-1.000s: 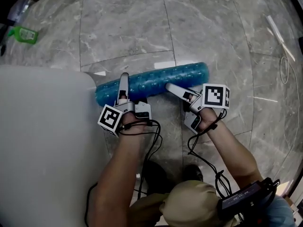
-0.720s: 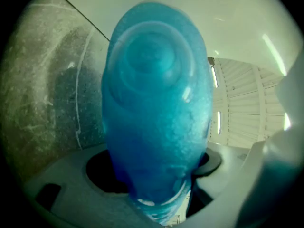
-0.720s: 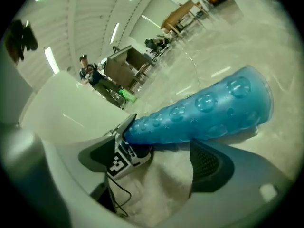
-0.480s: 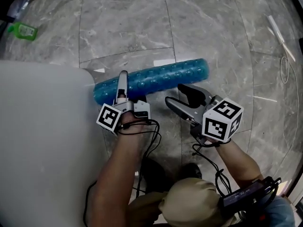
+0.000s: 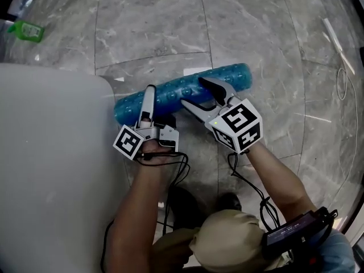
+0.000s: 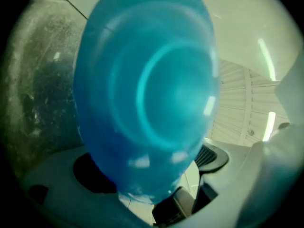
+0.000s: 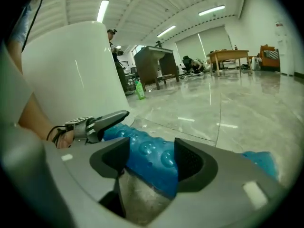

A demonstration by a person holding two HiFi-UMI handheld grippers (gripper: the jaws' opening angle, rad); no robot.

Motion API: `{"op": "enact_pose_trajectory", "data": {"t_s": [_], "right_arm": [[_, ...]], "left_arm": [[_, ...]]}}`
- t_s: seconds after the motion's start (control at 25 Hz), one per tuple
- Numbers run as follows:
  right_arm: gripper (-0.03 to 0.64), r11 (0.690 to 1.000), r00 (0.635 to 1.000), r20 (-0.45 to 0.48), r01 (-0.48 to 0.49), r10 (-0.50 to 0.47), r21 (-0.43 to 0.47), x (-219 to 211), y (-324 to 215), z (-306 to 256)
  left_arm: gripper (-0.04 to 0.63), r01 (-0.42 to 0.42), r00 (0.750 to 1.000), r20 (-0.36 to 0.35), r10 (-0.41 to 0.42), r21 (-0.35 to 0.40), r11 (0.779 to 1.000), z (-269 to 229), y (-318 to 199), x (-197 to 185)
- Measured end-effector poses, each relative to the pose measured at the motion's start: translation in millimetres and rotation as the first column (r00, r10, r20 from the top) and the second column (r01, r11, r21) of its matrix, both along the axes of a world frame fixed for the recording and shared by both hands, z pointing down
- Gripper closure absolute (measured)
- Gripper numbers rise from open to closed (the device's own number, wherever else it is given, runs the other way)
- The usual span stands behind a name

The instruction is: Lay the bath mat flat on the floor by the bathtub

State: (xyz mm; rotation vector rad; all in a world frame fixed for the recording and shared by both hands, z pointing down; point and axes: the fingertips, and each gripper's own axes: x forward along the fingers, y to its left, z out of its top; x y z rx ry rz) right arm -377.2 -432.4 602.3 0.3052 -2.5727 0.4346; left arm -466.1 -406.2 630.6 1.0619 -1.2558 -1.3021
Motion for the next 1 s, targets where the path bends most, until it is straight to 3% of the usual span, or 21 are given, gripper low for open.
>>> {"op": "enact_pose_trajectory", "data": {"t_s": [0.24, 0.48, 0.64, 0.68, 1.0], "right_arm": [[0.327, 1.000, 1.000, -0.013, -0.008, 0.007, -0.007, -3.1, -5.2, 2.0], [0.337, 0.999, 0.999, 0.007, -0.047, 0.047, -0.010, -0.3, -7.9, 0.6], [0.338, 0.999, 0.999, 0.002, -0.054, 0.054, 0.001, -2.8, -8.8, 2.6], [0.339, 0.999, 0.999, -0.003, -0.050, 0.050, 0.009, -3.8, -7.7, 3.3], [0.347, 0.998, 0.999, 0.006, -0.048, 0.048, 0.039, -1.7, -8.5, 2.0]], "left_arm": [[0.068, -0.211, 0.978, 0.014, 0.210, 0.034, 0.977, -5.7, 19.1, 32.0], [0.069, -0.289, 0.953, 0.083, 0.290, -0.026, 0.957, -7.0, 11.3, 29.0], [0.069, -0.306, 0.952, 0.005, 0.306, -0.043, 0.951, -1.3, 6.0, 24.4], [0.121, -0.312, 0.950, -0.009, 0.312, -0.046, 0.949, 1.2, 7.7, 24.6], [0.109, -0.406, 0.912, 0.076, 0.403, 0.019, 0.914, -6.5, 19.5, 41.2]]}}
